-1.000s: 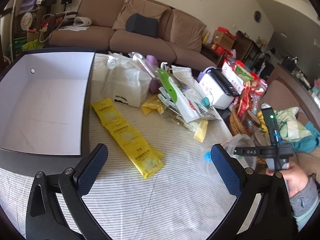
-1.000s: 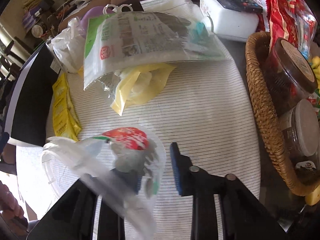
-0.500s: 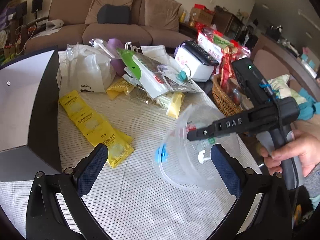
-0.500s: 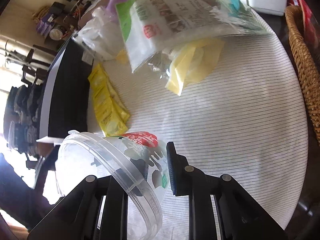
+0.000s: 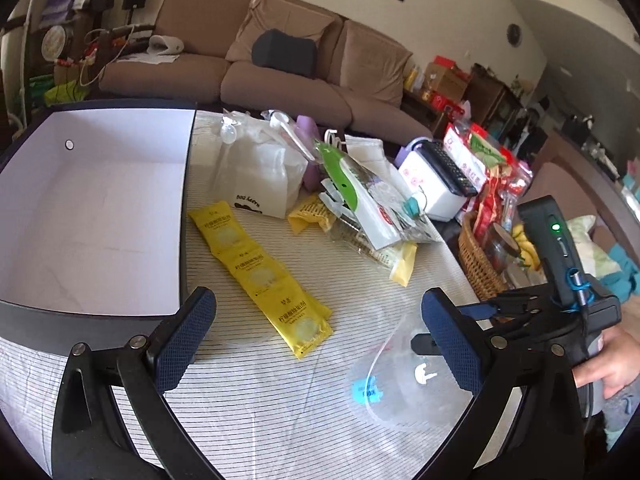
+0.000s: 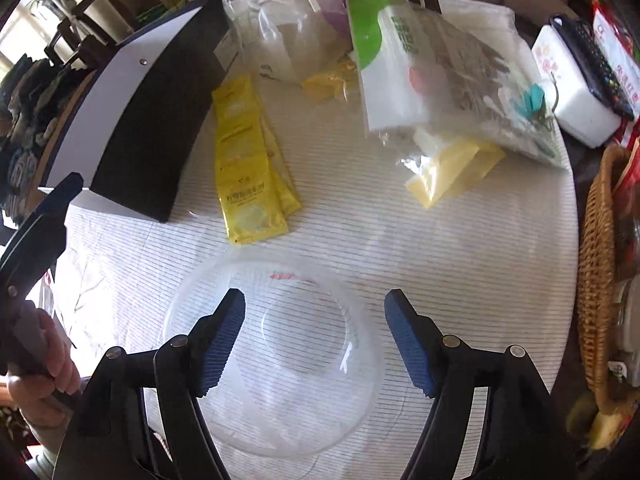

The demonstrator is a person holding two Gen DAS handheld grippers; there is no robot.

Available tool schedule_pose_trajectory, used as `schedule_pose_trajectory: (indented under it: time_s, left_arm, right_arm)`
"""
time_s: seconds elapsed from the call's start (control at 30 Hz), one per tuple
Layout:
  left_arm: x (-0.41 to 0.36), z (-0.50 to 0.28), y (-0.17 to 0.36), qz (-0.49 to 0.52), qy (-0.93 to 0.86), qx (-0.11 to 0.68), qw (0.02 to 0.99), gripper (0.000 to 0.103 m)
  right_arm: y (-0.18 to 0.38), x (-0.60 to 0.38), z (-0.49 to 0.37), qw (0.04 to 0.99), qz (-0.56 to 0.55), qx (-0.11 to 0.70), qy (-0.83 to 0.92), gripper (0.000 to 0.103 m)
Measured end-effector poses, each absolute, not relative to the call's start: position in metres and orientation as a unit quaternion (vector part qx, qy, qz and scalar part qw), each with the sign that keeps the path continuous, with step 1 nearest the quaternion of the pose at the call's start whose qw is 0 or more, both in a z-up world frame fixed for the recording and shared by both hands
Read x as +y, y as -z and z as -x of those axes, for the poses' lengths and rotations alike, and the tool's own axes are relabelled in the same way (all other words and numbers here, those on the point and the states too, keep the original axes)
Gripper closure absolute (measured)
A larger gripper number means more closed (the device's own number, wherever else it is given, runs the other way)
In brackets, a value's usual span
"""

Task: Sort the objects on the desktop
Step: 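Reach the right gripper to the strip of yellow sachets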

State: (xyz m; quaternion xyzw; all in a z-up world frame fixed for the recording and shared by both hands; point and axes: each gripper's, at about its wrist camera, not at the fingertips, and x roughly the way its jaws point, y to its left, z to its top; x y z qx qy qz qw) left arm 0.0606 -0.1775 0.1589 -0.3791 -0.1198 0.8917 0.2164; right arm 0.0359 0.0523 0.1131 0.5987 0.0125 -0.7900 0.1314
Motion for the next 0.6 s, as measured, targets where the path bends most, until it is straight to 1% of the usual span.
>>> schedule_pose_trajectory:
  time_s: [0.13, 0.23, 0.3, 0.43, 0.6]
  left_arm:
    - [-0.208, -0.059, -0.169, 0.351, -0.901, -0.166, 0.193, 0.000]
    - [-0.233, -0.057, -0.174, 0.336, -0.908, -0.190, 0.162, 0.000]
    - [-0.251, -0.055, -0.173, 0.334, -0.906, -0.213, 0.150, 0.000]
    - [-0.279, -0.053, -0.170, 0.331, -0.900, -0.248, 0.136, 0.000]
    - [-0.297, -0.052, -0.169, 0.331, -0.901, -0.252, 0.122, 0.000]
  right_arm:
    - [-0.150, 0.052, -0.029, 0.152, -0.537, -0.007, 0.830, 0.028]
    - [-0.159, 0.036, -0.013, 0.162, -0.528, 0.008, 0.834, 0.027]
    - [-0.151, 0.019, 0.000, 0.167, -0.538, 0.042, 0.825, 0.027]
    - [-0.114, -0.026, 0.031, 0.171, -0.574, 0.117, 0.792, 0.027]
    - [-0.070, -0.067, 0.075, 0.167, -0.620, 0.153, 0.751, 0.027]
